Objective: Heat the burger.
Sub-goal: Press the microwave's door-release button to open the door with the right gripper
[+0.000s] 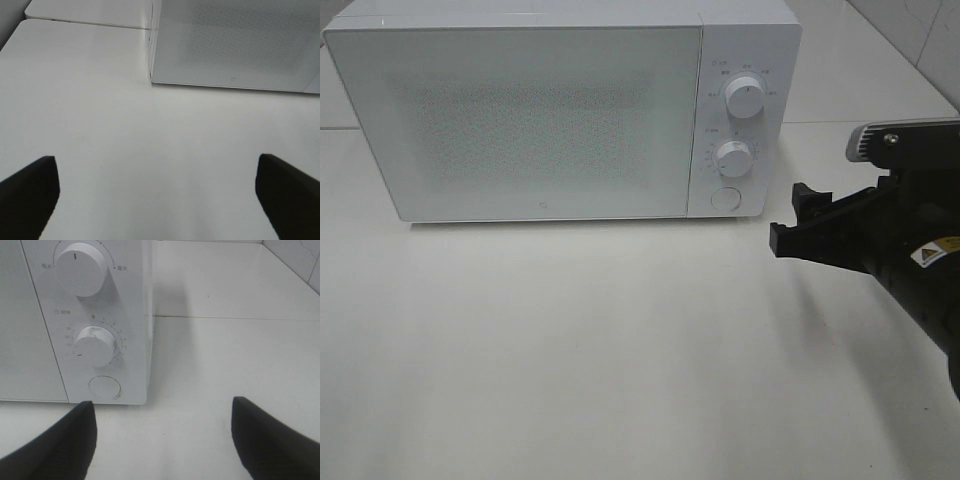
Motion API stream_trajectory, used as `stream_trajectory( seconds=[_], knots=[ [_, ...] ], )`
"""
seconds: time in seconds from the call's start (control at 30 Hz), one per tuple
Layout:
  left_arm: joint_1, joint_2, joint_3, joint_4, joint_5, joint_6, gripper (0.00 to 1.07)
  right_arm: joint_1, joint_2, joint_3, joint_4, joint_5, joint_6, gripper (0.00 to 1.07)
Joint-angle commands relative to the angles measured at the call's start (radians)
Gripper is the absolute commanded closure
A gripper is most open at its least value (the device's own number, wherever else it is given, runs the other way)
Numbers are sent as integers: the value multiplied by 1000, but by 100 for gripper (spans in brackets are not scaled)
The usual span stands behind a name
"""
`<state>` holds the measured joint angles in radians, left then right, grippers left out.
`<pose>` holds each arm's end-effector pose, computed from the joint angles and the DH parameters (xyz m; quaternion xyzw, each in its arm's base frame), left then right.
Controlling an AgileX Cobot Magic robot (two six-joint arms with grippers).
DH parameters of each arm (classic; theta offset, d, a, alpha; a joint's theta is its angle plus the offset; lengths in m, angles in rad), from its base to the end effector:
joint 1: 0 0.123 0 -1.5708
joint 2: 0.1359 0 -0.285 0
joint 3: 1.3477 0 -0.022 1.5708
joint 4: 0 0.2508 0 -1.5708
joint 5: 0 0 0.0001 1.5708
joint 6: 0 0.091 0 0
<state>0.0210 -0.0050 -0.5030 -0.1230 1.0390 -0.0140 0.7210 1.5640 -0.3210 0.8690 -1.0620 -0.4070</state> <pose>-0.0052 -0.0097 0.2804 -0.0128 0.8437 -0.0596 0.5333 0.2074 0.1015 0.1650 -0.0213 0.7802 -0.0367 0.6240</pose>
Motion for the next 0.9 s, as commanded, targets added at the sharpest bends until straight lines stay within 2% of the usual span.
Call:
stream_trajectory(
  seconds=[0.03,0.2,0.33,0.67,0.9],
  knots=[
    [2,-18,4,-3,-11,3,7,42,23,-42,32,-10,-52,34],
    [2,-18,4,-3,-11,3,7,90,67,-86,33,-4,-53,34],
    [2,-18,4,-3,-11,3,7,124,107,-128,100,24,-53,34],
    [2,-18,4,-3,-11,3,7,129,143,-175,128,42,-32,34],
    [2,-18,4,-3,-11,3,7,129,144,-175,128,45,202,36]
  ],
)
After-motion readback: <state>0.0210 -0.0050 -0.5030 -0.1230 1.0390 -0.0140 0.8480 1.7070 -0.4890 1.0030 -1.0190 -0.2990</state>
